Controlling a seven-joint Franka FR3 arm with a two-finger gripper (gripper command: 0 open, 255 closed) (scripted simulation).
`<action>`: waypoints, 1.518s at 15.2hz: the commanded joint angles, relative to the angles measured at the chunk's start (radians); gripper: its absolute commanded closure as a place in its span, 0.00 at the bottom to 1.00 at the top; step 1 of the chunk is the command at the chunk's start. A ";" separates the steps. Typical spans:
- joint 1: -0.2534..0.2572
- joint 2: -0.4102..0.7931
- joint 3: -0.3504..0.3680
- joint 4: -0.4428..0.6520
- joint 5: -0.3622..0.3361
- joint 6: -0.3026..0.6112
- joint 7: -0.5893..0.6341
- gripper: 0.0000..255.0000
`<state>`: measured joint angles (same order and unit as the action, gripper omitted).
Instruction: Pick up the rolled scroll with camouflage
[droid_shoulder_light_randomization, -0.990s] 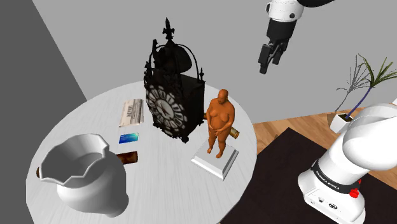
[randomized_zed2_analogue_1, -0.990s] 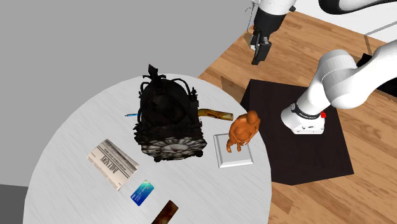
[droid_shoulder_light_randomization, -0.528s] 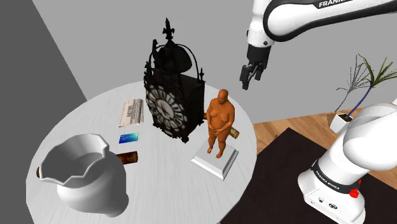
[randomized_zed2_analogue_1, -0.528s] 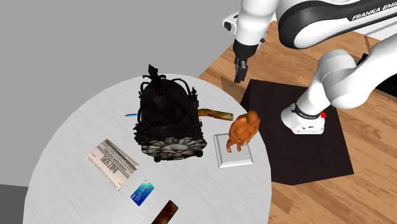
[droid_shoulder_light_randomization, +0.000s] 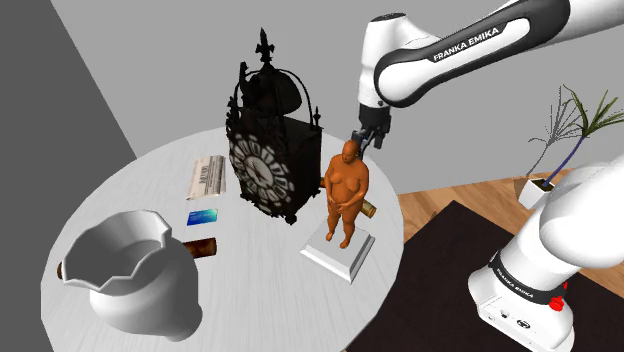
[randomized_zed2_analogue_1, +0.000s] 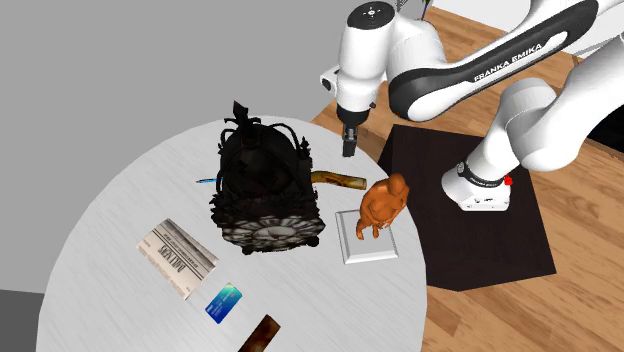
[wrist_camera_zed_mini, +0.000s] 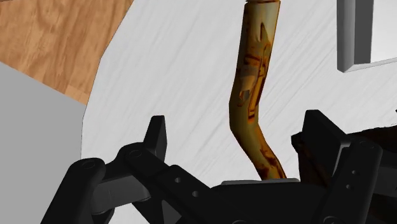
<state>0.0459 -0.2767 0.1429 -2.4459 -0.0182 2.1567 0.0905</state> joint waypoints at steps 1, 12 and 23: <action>0.001 0.070 0.009 -0.003 -0.005 0.071 0.016 0.00; 0.011 0.405 0.029 0.084 -0.071 0.303 0.100 0.00; 0.015 0.456 0.023 0.076 -0.091 0.360 0.117 1.00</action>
<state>0.0607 0.1789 0.1660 -2.3691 -0.1092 2.5163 0.2073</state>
